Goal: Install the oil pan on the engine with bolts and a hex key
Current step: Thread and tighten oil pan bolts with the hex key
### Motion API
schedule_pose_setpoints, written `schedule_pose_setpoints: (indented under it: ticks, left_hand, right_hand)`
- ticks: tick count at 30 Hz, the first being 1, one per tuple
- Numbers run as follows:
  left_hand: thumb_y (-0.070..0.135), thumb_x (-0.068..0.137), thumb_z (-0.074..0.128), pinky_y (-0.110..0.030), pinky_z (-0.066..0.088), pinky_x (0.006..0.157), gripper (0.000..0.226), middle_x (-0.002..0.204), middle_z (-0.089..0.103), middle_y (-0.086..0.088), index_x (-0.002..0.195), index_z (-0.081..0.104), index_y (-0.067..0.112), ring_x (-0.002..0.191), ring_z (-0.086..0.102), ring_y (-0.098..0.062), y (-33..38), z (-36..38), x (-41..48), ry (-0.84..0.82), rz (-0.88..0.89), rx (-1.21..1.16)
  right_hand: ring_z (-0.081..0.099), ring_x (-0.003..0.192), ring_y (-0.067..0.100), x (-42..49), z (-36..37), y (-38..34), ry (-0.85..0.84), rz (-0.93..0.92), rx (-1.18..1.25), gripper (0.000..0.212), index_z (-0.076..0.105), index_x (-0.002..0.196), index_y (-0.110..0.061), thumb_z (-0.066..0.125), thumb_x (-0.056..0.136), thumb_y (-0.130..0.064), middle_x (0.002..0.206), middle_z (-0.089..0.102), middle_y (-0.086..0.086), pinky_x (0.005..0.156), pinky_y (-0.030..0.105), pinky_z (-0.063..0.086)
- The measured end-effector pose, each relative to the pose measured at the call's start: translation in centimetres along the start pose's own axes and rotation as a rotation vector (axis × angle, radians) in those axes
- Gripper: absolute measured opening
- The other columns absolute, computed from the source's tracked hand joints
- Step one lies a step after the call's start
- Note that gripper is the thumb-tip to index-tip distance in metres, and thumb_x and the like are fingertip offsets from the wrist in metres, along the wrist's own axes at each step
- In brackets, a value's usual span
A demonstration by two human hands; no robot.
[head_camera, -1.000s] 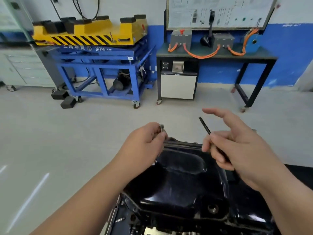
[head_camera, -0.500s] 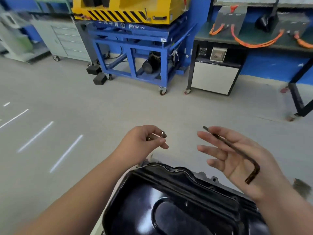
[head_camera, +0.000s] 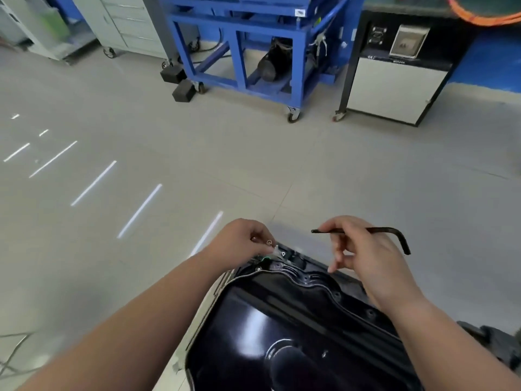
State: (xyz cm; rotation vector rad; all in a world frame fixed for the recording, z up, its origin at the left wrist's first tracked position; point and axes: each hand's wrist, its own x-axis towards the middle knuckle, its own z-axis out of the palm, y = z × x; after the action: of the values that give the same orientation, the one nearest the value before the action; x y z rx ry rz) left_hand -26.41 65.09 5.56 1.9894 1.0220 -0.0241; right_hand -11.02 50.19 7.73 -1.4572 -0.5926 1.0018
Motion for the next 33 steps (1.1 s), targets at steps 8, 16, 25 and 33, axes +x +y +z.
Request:
schedule_pose_setpoints:
  ticks: [8,16,25,33]
  left_hand:
    - [0.021,0.078,0.072,-0.009,0.034,0.059,0.017,0.074,0.057,0.005,0.093,0.07,0.013,0.075,0.051,-0.013,-3.2,-0.2,1.7,-0.076,-0.016,0.09]
    - [0.021,0.089,0.06,-0.023,0.039,0.061,0.013,0.065,0.053,0.003,0.097,0.06,0.012,0.058,0.049,-0.01,-7.1,0.8,0.2,-0.099,-0.15,-0.039]
    - [0.021,0.09,0.057,-0.027,0.039,0.064,0.006,0.059,0.058,0.005,0.086,0.057,0.018,0.055,0.049,-0.009,-6.5,1.0,0.6,-0.131,-0.094,-0.112]
    - [0.016,0.086,0.058,-0.021,0.034,0.05,0.013,0.072,0.072,0.009,0.079,0.058,0.028,0.042,0.045,0.009,-5.3,1.1,1.1,-0.119,-0.061,-0.123]
  right_hand:
    - [0.062,0.061,0.011,2.9,3.8,3.3,-0.086,0.043,-0.436,0.027,0.06,0.074,-0.027,0.046,0.095,-0.02,0.069,0.067,-0.004,0.066,0.037,0.055]
    - [0.058,0.08,0.01,5.5,3.2,6.2,-0.412,0.294,-1.074,0.017,0.062,0.072,-0.031,0.071,0.079,-0.042,0.08,0.062,-0.012,0.072,0.023,0.043]
    - [0.052,0.075,0.011,5.8,3.9,6.3,-0.398,0.191,-1.157,0.014,0.07,0.086,-0.018,0.067,0.085,-0.031,0.081,0.064,-0.004,0.065,0.02,0.033]
    - [0.048,0.068,0.015,6.0,3.9,6.3,-0.408,0.133,-1.246,0.015,0.07,0.086,-0.019,0.062,0.089,-0.031,0.066,0.051,-0.006,0.056,0.022,0.028]
